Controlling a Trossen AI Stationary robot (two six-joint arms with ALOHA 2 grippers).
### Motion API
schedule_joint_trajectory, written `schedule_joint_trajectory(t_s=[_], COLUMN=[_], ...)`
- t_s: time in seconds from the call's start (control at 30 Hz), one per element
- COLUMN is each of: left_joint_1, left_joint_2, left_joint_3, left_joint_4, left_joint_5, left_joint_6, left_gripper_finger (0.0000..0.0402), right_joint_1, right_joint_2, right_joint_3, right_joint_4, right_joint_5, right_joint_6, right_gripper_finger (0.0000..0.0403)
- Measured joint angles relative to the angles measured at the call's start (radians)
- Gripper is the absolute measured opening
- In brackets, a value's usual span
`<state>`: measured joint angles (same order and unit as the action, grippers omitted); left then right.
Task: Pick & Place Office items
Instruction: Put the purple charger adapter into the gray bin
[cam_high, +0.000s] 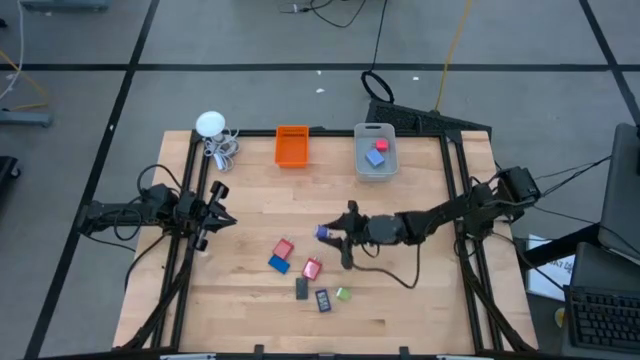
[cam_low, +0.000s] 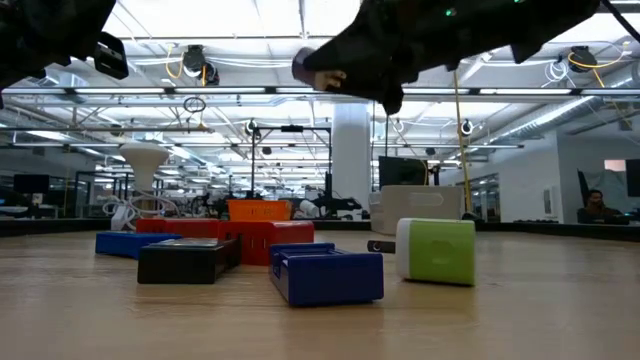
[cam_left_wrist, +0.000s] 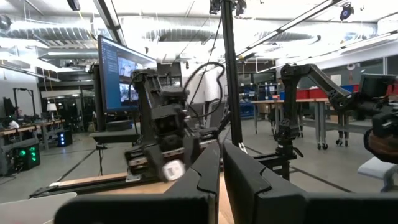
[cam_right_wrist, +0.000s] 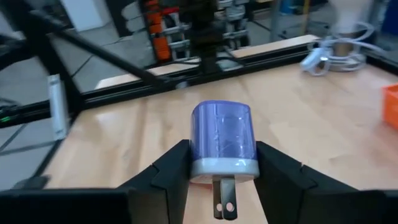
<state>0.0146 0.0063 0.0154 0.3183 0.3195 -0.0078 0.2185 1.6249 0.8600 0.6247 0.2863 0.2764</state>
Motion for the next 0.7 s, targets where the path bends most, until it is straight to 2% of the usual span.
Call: schedule_joint_trajectory(t_s=[0.7], left_joint_1=[0.000], left_joint_2=[0.000], left_joint_3=[0.000], left_joint_4=[0.000], left_joint_5=[0.000], left_joint_6=[0.000], left_gripper_finger=[0.0024], right_joint_1=[-0.356], right_joint_2=[0.000], right_joint_3=[0.000], right_joint_4=[-0.009], right_joint_5=[-0.003], right_joint_6=[0.052], right_gripper_finger=[0.0148])
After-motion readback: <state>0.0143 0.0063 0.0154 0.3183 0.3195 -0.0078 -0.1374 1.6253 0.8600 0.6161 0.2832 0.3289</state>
